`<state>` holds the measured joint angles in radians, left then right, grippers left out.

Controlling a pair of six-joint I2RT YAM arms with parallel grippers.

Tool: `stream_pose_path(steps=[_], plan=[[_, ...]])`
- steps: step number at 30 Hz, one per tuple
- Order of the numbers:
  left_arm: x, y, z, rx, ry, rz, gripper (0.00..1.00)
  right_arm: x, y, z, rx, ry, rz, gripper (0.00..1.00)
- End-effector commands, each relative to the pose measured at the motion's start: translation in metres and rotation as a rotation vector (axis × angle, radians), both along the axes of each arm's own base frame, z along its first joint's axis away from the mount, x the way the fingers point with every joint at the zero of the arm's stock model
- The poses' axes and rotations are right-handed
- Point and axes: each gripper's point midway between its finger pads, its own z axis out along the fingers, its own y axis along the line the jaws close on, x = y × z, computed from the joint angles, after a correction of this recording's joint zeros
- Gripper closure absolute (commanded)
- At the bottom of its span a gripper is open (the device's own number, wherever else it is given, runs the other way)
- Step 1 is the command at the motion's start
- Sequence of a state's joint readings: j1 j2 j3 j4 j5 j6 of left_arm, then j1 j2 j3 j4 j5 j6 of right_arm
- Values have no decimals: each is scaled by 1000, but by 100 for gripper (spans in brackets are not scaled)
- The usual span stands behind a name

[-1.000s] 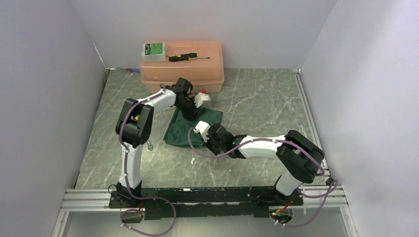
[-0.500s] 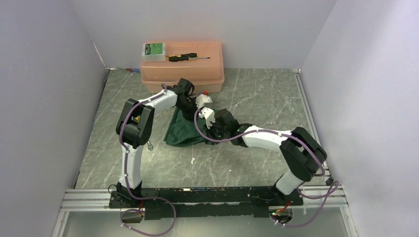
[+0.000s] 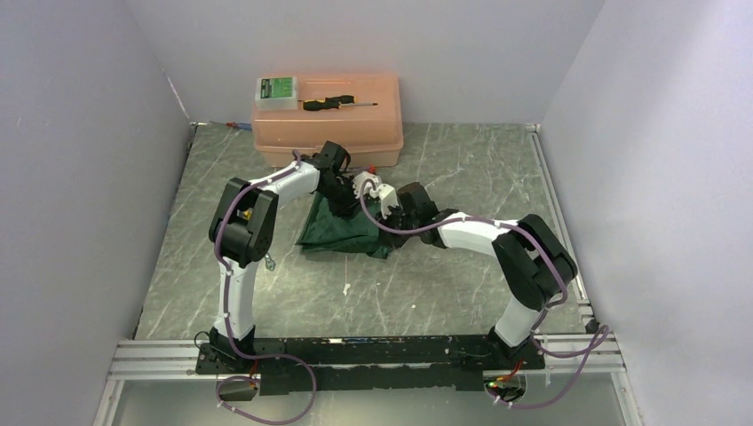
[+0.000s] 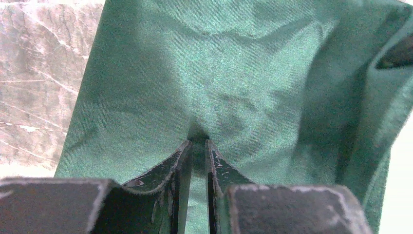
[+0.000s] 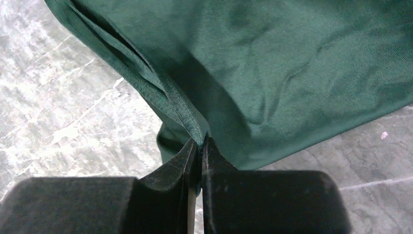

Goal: Fold the napkin into a case and place the utensils inside
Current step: Fold the lower triangle-folded napkin at the center of the board.

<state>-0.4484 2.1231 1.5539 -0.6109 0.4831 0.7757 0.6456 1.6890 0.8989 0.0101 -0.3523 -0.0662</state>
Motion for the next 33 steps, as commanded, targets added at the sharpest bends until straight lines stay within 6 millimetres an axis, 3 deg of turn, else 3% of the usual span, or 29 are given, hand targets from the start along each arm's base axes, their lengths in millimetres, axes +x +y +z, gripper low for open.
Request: stream_pose_path(steps=[1, 17, 24, 27, 33], plan=[[-19, 10, -32, 97, 46, -51, 77, 23, 10, 17, 90, -25, -2, 100], [-28, 10, -36, 119, 39, -104, 80, 66, 2, 20, 160, -7, -76, 100], [-28, 11, -36, 121, 37, -105, 80, 68, 7, 0, 164, 64, -99, 95], [-28, 13, -37, 130, 29, -108, 81, 70, -3, -9, 147, 62, -151, 95], [-19, 13, -31, 120, 4, -74, 82, 78, -20, -19, 165, 97, -262, 85]])
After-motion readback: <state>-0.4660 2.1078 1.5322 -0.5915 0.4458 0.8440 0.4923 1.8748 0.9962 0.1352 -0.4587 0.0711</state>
